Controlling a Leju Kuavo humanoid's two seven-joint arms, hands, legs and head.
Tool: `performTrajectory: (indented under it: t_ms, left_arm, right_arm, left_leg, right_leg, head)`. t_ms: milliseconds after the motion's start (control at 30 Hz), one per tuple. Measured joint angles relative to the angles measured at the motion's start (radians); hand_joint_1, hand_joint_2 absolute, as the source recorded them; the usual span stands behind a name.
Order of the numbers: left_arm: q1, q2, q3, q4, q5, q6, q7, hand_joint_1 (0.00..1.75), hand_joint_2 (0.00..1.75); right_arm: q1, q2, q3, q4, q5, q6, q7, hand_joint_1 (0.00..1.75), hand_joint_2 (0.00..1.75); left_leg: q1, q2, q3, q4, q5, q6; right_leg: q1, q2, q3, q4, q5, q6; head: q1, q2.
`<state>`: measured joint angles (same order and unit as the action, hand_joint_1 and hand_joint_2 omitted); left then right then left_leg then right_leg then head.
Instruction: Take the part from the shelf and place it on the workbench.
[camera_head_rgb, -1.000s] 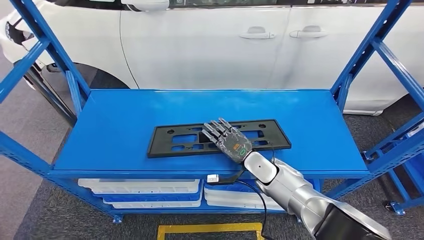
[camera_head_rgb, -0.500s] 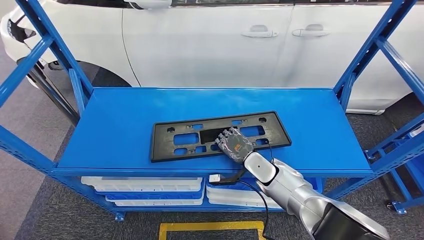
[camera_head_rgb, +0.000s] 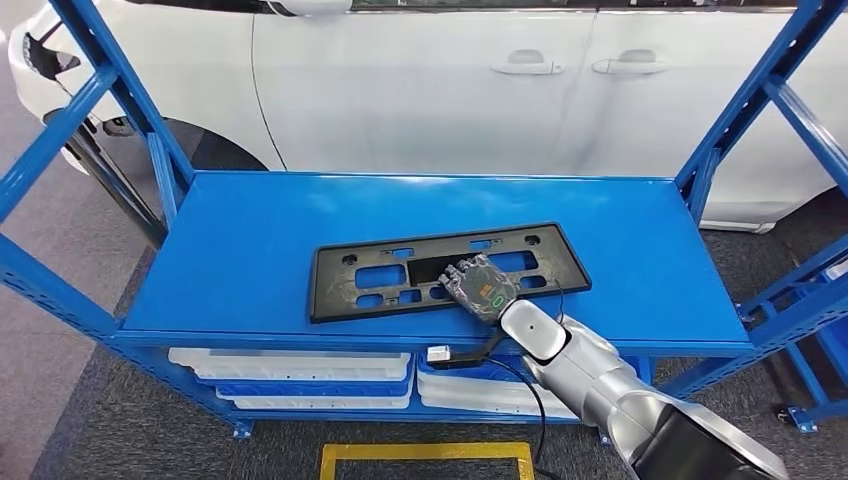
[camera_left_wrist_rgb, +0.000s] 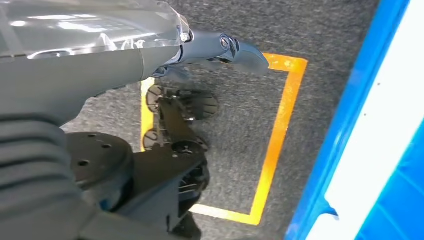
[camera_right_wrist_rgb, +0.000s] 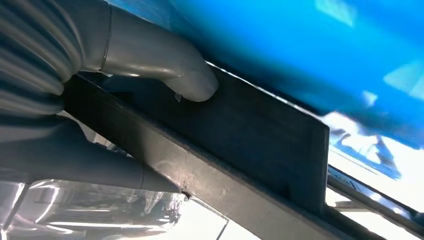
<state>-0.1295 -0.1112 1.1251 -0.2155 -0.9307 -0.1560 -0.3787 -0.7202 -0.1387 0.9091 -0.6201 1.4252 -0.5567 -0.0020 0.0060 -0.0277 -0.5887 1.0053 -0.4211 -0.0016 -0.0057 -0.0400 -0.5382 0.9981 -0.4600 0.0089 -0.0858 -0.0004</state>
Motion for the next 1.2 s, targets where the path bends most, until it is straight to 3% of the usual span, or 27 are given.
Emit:
performTrajectory:
  t_ms: [67, 133, 200, 267, 300, 333, 400, 467, 600, 633, 733, 767, 833, 933, 1000, 1033, 1100, 1133, 1200]
  left_arm:
    - [0.004, 0.000, 0.000, 0.000, 0.000, -0.008, 0.011, 0.00, 1.75]
    - [0.004, 0.001, 0.000, 0.000, -0.004, -0.019, 0.034, 0.00, 1.75]
    - [0.006, 0.002, 0.000, 0.000, -0.007, -0.028, 0.060, 0.00, 1.75]
    - [0.014, 0.004, 0.001, 0.000, -0.003, -0.037, 0.069, 0.00, 1.75]
    - [0.019, 0.005, 0.002, 0.000, 0.001, -0.043, 0.066, 0.00, 1.75]
    - [0.024, 0.006, 0.004, 0.000, 0.006, -0.049, 0.061, 0.00, 1.75]
    - [0.035, 0.007, 0.007, 0.000, 0.014, -0.057, 0.045, 0.00, 1.75]
    - [0.045, 0.008, 0.009, 0.001, 0.018, -0.060, 0.030, 0.00, 1.75]
    - [0.049, 0.012, 0.012, 0.001, 0.020, -0.059, 0.012, 0.00, 1.75]
    - [0.047, 0.013, 0.012, 0.001, 0.020, -0.059, 0.010, 0.00, 1.75]
    - [0.043, 0.015, 0.013, 0.001, 0.021, -0.059, 0.006, 0.00, 1.75]
    - [0.044, 0.015, 0.013, 0.001, 0.021, -0.058, 0.004, 0.00, 1.75]
    - [0.044, 0.015, 0.013, 0.001, 0.021, -0.058, 0.001, 0.00, 1.75]
    - [0.044, 0.015, 0.013, 0.001, 0.021, -0.057, 0.001, 0.00, 1.75]
    - [0.043, 0.016, 0.014, 0.001, 0.020, -0.053, -0.004, 0.00, 1.75]
    - [0.042, 0.017, 0.015, 0.001, 0.020, -0.049, -0.007, 0.00, 1.75]
    - [0.039, 0.020, 0.017, 0.001, 0.016, -0.042, -0.009, 0.00, 1.75]
    - [0.037, 0.021, 0.018, 0.001, 0.014, -0.039, -0.008, 0.00, 1.75]
    - [0.034, 0.022, 0.019, 0.001, 0.012, -0.037, -0.005, 0.00, 1.75]
  right_arm:
    - [0.025, -0.016, -0.041, -0.055, -0.144, 0.027, -0.126, 1.75, 1.75]
    - [0.070, -0.044, -0.108, -0.179, -0.424, 0.147, -0.372, 1.75, 1.75]
    - [0.125, -0.088, -0.180, -0.384, -0.828, 0.329, -0.588, 1.75, 1.75]
    - [0.186, -0.128, -0.251, -0.632, -1.333, 0.545, -0.651, 1.75, 1.75]
    - [0.221, -0.138, -0.289, -0.750, -1.590, 0.664, -0.651, 1.75, 1.75]
    - [0.256, -0.137, -0.327, -0.854, -1.802, 0.773, -0.651, 1.75, 1.75]
    - [0.317, -0.117, -0.404, -1.028, -2.049, 0.939, -0.651, 1.75, 1.75]
    - [0.355, -0.085, -0.469, -1.152, -2.062, 1.034, -0.651, 1.75, 1.75]
    - [0.411, -0.064, -0.502, -1.262, -1.790, 1.102, -0.650, 1.75, 1.75]
    - [0.419, -0.069, -0.500, -1.274, -1.761, 1.104, -0.650, 1.75, 1.75]
    - [0.430, -0.089, -0.497, -1.296, -1.764, 1.099, -0.650, 1.75, 1.75]
    - [0.433, -0.093, -0.497, -1.299, -1.765, 1.098, -0.650, 1.75, 1.75]
    - [0.436, -0.096, -0.497, -1.300, -1.766, 1.097, -0.650, 1.75, 1.75]
    - [0.436, -0.096, -0.497, -1.300, -1.766, 1.097, -0.650, 1.75, 1.75]
    - [0.440, -0.097, -0.492, -1.300, -1.766, 1.092, -0.649, 1.75, 1.75]
    - [0.442, -0.097, -0.479, -1.300, -1.755, 1.069, -0.648, 1.75, 1.75]
    - [0.446, -0.097, -0.438, -1.301, -1.714, 0.994, -0.647, 1.75, 1.75]
    - [0.446, -0.097, -0.418, -1.302, -1.690, 0.952, -0.647, 1.75, 1.75]
    - [0.446, -0.097, -0.400, -1.302, -1.670, 0.911, -0.648, 1.75, 1.75]
  left_leg:
    - [-0.001, -0.002, 0.001, -0.002, 0.004, 0.016]
    - [0.002, -0.009, 0.003, -0.004, 0.009, 0.028]
    - [0.002, -0.013, 0.003, -0.004, 0.008, 0.034]
    - [0.001, -0.015, 0.006, -0.003, 0.004, 0.037]
    - [0.000, -0.016, 0.007, -0.003, 0.003, 0.038]
    - [-0.002, -0.017, 0.009, -0.003, 0.001, 0.038]
    - [-0.007, -0.018, 0.010, -0.001, -0.002, 0.035]
    - [-0.011, -0.009, 0.008, 0.001, -0.005, 0.027]
    - [-0.012, 0.018, 0.006, 0.017, -0.026, 0.005]
    - [-0.012, 0.020, -0.008, 0.051, -0.049, 0.000]
    - [-0.007, 0.021, -0.092, 0.239, -0.145, -0.014]
    - [-0.006, 0.021, -0.113, 0.285, -0.163, -0.016]
    - [-0.005, 0.021, -0.129, 0.319, -0.172, -0.018]
    - [-0.005, 0.021, -0.129, 0.320, -0.171, -0.018]
    - [-0.003, 0.021, -0.108, 0.279, -0.142, -0.019]
    - [-0.002, 0.019, -0.070, 0.202, -0.106, -0.015]
    - [-0.002, 0.017, -0.001, 0.051, -0.034, 0.007]
    - [-0.002, 0.017, 0.017, 0.003, -0.012, 0.020]
    - [-0.001, 0.022, 0.007, -0.005, 0.002, 0.035]
  right_leg:
    - [-0.004, -0.002, -0.004, 0.005, -0.006, 0.011]
    - [-0.007, 0.006, -0.031, 0.065, -0.048, 0.018]
    - [-0.008, 0.021, -0.093, 0.199, -0.112, 0.019]
    - [-0.008, 0.027, -0.144, 0.299, -0.135, 0.016]
    - [-0.007, 0.028, -0.146, 0.296, -0.119, 0.013]
    - [-0.006, 0.028, -0.129, 0.251, -0.087, 0.008]
    - [0.002, 0.014, -0.067, 0.108, -0.020, -0.009]
    - [0.012, 0.001, -0.032, 0.020, 0.008, -0.018]
    - [0.007, 0.022, -0.028, 0.000, 0.015, -0.023]
    - [0.004, 0.024, -0.027, -0.004, 0.017, -0.027]
    - [0.004, 0.026, -0.028, -0.004, 0.017, -0.034]
    - [0.005, 0.026, -0.029, -0.004, 0.017, -0.034]
    - [0.005, 0.027, -0.029, -0.003, 0.017, -0.034]
    - [0.005, 0.027, -0.029, -0.003, 0.017, -0.034]
    - [0.004, 0.028, -0.029, -0.001, 0.019, -0.033]
    - [0.005, 0.030, -0.032, 0.004, 0.020, -0.028]
    - [0.003, 0.035, -0.042, 0.014, 0.022, -0.009]
    - [0.002, 0.038, -0.050, 0.025, 0.012, 0.000]
    - [-0.002, 0.038, -0.079, 0.095, -0.048, 0.009]
  head:
    - [0.000, 0.000]
    - [0.000, 0.000]
    - [0.000, 0.000]
    - [0.000, 0.000]
    - [0.000, 0.000]
    - [0.000, 0.000]
    - [0.000, 0.000]
    - [0.000, 0.000]
    - [0.000, 0.000]
    - [0.000, 0.000]
    - [0.000, 0.000]
    - [0.000, 0.000]
    - [0.000, 0.000]
    - [0.000, 0.000]
    - [0.000, 0.000]
    - [0.000, 0.000]
    - [0.000, 0.000]
    - [0.000, 0.000]
    - [0.000, 0.000]
